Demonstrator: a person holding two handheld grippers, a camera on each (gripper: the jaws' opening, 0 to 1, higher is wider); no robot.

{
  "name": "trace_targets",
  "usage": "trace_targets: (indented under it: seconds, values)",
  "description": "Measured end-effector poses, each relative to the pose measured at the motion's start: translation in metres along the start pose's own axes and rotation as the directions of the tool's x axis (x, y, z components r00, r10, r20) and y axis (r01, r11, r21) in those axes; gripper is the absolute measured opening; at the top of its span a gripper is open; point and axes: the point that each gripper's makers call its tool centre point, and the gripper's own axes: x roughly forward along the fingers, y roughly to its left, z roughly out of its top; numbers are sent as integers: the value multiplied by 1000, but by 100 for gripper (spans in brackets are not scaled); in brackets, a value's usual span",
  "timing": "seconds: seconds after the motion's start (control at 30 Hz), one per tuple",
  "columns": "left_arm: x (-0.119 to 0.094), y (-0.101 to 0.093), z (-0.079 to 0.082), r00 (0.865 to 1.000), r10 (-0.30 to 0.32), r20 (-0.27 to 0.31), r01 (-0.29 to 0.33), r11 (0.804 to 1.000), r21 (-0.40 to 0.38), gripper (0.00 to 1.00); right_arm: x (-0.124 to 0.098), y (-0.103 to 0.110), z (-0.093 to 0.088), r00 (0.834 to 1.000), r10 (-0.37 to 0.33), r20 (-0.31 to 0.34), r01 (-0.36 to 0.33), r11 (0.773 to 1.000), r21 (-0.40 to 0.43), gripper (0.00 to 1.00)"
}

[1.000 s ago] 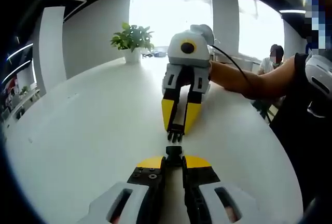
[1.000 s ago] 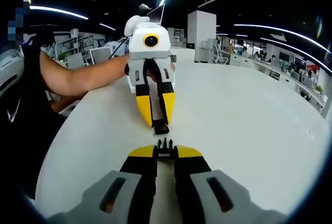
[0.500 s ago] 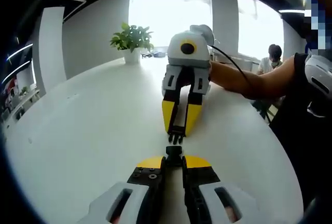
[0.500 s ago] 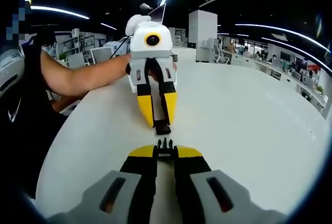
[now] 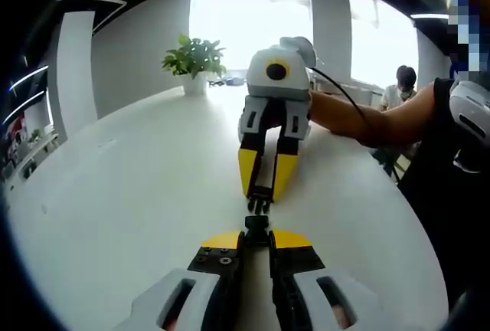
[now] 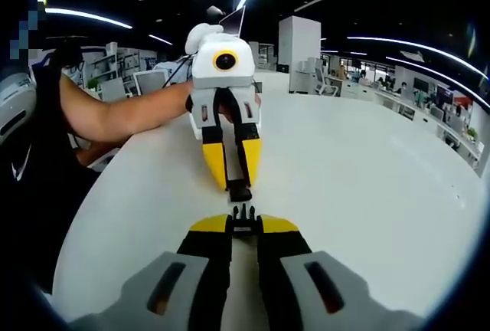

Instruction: Snap the two parts of the plastic buckle together until the buckle closes and remains connected.

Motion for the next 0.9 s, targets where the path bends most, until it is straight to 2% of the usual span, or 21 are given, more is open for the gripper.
trace_targets:
  seconds: [0.9]
  values:
    - [1, -1, -1, 1000, -6, -1, 6, 1000, 6, 11, 5, 2, -3, 1000, 0, -5, 0, 1000, -4, 11]
